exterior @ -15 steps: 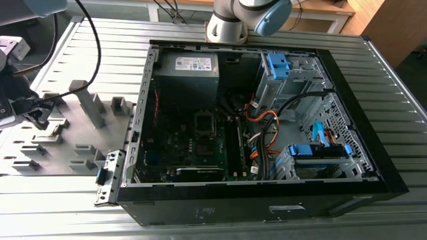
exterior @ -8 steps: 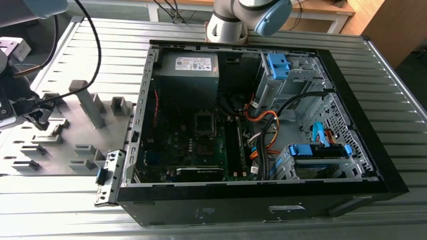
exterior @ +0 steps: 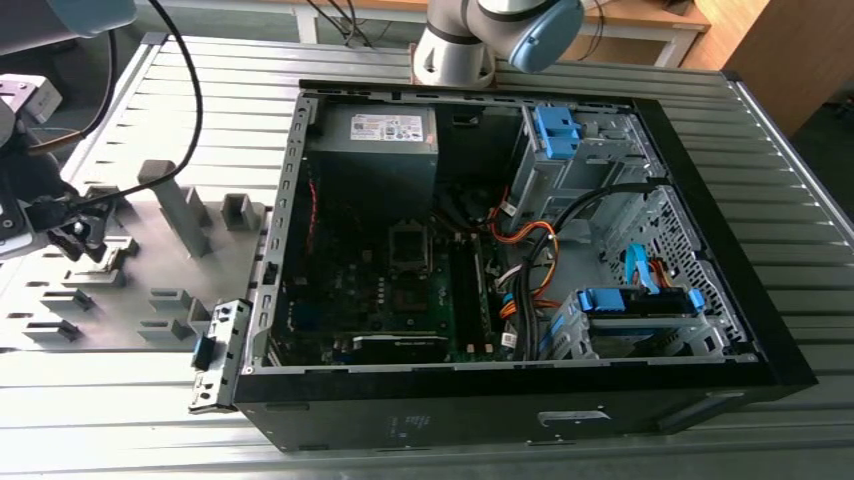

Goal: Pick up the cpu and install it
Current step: 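Pick up the cpu and move it towards the insertion slot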

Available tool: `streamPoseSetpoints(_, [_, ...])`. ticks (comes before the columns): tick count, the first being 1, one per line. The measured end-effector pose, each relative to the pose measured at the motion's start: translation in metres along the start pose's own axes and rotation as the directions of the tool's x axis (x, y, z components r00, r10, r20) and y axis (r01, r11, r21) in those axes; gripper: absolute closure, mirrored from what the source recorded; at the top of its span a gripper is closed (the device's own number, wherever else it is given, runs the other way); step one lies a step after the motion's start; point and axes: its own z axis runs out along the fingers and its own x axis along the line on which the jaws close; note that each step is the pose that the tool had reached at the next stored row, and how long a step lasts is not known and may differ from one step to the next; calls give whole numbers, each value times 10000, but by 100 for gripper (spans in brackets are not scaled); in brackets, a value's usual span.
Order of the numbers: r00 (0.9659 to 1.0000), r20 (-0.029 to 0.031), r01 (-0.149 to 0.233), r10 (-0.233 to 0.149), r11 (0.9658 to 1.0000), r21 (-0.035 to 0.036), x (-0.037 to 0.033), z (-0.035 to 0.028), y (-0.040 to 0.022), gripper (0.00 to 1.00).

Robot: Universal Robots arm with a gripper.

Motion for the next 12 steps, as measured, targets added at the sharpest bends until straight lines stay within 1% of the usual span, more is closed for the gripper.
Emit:
streamPoseSetpoints(2, [10000, 0, 0, 0, 10000, 0, 0, 0, 0, 65])
streamPoseSetpoints(3, [10000, 0, 0, 0, 10000, 0, 0, 1, 0, 65])
streamPoseSetpoints(5, [10000, 0, 0, 0, 10000, 0, 0, 1, 0, 53])
streamPoseSetpoints(6, [10000, 1, 0, 0, 10000, 0, 0, 2, 0, 53])
streamPoseSetpoints(7, [10000, 0, 0, 0, 10000, 0, 0, 2, 0, 47])
streamPoseSetpoints(8, [10000, 0, 0, 0, 10000, 0, 0, 2, 0, 47])
streamPoseSetpoints(9, [10000, 0, 0, 0, 10000, 0, 0, 2, 0, 41])
streamPoseSetpoints(12, [10000, 4, 1, -1, 10000, -3, -1, 20, 0, 41])
